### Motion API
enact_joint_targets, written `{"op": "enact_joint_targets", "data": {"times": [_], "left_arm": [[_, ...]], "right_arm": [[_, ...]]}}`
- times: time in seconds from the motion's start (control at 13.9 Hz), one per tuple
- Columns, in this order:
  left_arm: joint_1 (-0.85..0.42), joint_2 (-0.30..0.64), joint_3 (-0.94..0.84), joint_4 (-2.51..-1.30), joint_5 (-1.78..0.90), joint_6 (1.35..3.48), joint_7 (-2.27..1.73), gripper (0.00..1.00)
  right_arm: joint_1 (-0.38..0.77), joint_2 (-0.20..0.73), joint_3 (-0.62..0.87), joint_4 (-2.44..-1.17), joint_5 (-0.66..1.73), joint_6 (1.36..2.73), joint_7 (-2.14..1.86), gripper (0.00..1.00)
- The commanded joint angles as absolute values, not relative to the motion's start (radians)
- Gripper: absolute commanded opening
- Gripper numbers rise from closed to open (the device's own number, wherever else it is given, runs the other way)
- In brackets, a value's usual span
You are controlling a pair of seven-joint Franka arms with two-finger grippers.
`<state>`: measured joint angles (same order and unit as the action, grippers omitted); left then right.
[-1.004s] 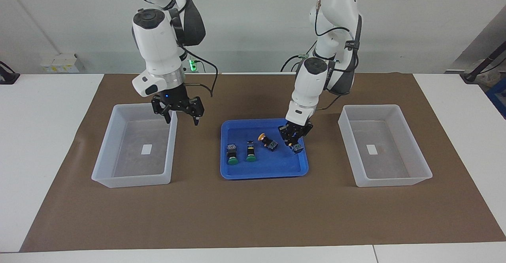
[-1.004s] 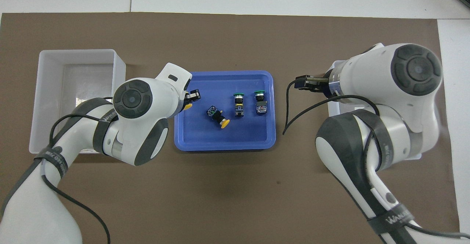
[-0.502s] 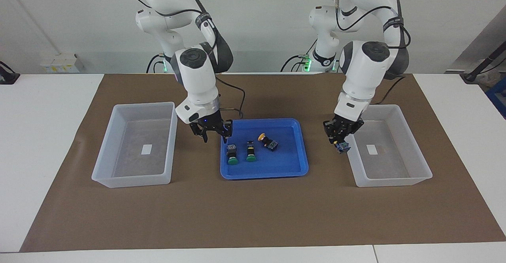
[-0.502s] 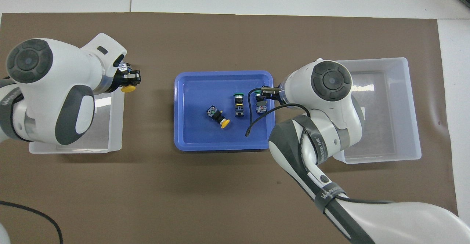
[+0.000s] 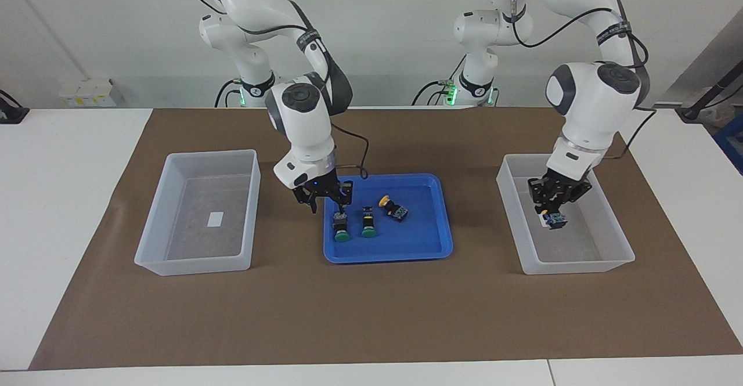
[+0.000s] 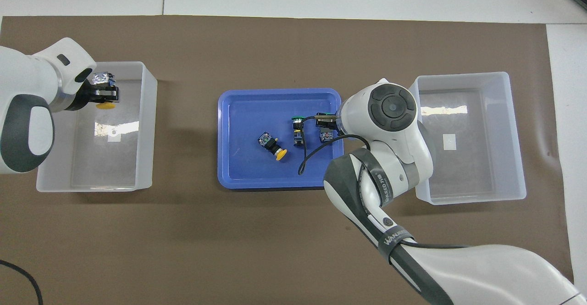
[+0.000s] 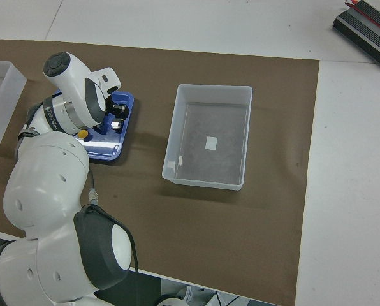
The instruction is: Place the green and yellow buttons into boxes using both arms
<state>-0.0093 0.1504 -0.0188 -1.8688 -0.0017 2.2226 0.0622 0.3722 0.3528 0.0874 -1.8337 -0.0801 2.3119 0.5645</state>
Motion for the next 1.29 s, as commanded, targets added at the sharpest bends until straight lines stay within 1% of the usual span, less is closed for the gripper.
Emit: {"op": "enact_joint_targets", "data": {"times": [0.0, 0.07, 0.14, 0.29, 0.65, 0.86, 1.22], "left_arm": [[0.002, 0.155, -0.026, -1.852, -0.006, 2.238, 0.089, 0.54], [0.002, 0.156, -0.026, -1.852, -0.006, 2.243, 0.089, 0.69], [0.002, 0.156, -0.026, -1.852, -0.003, 2.241, 0.095, 0.79], [0.006, 0.160, -0.026, -1.841, -0.002, 2.247, 0.118, 0.78], [-0.031, 0.169, -0.037, -1.821, -0.008, 2.246, 0.016, 0.77], [-0.115, 0.166, -0.035, -1.828, -0.009, 2.243, -0.165, 0.77], [-0.235, 0.160, -0.035, -1.844, -0.009, 2.246, -0.455, 0.77]], "right_arm": [[0.397, 0.387, 0.089, -1.830, -0.118, 2.356, 0.603, 0.62], [0.400, 0.396, 0.089, -1.829, -0.127, 2.364, 0.607, 0.62], [0.403, 0.411, 0.089, -1.825, -0.143, 2.365, 0.620, 0.62], [0.410, 0.416, 0.090, -1.828, -0.195, 2.365, 0.653, 0.63], [0.414, 0.420, 0.091, -1.827, -0.206, 2.372, 0.661, 0.63], [0.422, 0.436, 0.090, -1.827, -0.206, 2.396, 0.672, 0.62], [0.422, 0.437, 0.091, -1.832, -0.229, 2.398, 0.675, 0.62]]}}
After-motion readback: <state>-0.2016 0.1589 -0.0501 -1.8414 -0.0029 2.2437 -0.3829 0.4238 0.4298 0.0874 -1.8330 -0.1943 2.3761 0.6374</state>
